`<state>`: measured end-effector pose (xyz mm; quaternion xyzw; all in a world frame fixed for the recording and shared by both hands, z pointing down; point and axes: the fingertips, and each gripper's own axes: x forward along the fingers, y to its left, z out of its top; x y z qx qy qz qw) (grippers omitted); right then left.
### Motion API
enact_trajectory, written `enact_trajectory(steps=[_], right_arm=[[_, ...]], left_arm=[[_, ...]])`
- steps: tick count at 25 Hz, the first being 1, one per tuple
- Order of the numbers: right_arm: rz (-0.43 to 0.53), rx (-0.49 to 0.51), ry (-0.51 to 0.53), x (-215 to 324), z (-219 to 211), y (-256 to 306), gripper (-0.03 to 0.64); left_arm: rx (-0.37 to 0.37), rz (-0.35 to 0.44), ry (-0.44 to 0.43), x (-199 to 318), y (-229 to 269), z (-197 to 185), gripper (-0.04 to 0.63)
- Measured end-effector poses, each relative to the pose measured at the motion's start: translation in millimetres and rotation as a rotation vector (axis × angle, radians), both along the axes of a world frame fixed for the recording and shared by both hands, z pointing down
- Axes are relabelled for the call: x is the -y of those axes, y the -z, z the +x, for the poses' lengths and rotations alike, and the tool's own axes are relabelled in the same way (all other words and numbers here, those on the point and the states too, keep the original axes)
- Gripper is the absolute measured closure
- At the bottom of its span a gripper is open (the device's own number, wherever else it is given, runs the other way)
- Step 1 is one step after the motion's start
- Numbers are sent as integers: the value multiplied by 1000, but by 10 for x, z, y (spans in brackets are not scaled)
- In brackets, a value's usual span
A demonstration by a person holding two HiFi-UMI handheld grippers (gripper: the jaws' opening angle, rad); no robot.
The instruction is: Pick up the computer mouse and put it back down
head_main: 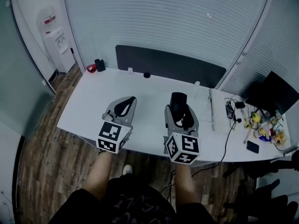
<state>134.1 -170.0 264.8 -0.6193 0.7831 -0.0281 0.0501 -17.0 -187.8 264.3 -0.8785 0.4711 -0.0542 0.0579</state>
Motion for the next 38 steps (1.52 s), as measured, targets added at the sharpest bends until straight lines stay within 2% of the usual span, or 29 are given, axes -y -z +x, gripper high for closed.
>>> enact_trajectory(steps=[20,38], right_arm=[[20,-14,-16,89,32,114,311],[-36,-26,-6,370,-160,-70,311]], left_arm=[[-20,13,-9,124,105,-10,595],[-30,-29,3,399,-41,-212,595]])
